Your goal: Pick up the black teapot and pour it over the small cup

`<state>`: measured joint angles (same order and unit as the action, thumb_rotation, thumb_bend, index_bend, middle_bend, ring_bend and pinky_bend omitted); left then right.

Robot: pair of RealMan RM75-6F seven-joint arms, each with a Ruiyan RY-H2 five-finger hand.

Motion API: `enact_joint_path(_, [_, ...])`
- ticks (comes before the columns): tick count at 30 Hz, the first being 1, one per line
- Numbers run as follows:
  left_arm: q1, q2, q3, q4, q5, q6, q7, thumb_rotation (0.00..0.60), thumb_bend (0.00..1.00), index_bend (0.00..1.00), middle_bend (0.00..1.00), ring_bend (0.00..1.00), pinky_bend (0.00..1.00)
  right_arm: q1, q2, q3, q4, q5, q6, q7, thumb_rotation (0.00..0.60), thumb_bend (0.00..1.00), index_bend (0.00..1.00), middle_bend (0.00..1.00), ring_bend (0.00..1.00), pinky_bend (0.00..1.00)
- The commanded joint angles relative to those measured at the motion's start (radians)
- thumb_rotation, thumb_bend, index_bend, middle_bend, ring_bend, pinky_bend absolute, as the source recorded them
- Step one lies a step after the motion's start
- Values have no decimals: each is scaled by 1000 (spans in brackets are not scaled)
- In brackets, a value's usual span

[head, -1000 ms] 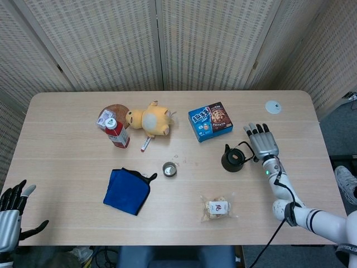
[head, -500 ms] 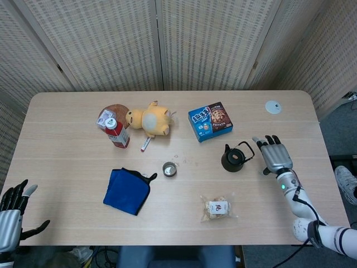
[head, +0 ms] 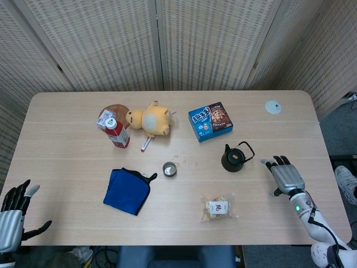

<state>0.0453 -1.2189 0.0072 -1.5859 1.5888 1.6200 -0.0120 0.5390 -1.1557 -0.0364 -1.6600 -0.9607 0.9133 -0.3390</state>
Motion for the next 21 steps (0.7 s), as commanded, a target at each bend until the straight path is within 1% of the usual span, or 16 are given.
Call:
enact_joint_path(1, [0,0,0,-1,0,1,0,600,3,124,0,0,0,2,-13,0,6,17,-19,-2,600,0,126,183,37,8])
enact_joint_path(3, [0,0,0,-1,0,1,1,600,2,124,0,0,0,7,-21,2,10,32,-33,-4,600,0,102,168,37,8])
enact_joint_path(5, [0,0,1,-2,-1,-1,1,600,2,124,0,0,0,16,-30,5,12,60,-55,-9,600,0,40,140,34,8])
enact_joint_path(7, [0,1,2,-3,0,0,1,600,3,124,0,0,0,28,-40,7,16,91,-74,-20,600,0,5,112,23,8])
enact_joint_path(13, [2,1,2,1,-4,0,-4,600,3,124,0,0,0,51,-68,17,34,140,-92,-34,600,0,0,45,0,9])
enact_joint_path(21, [3,-2,2,7,-6,-1,-9,600,3,124,0,0,0,71,-104,27,66,168,-102,-38,600,0,0,38,0,6])
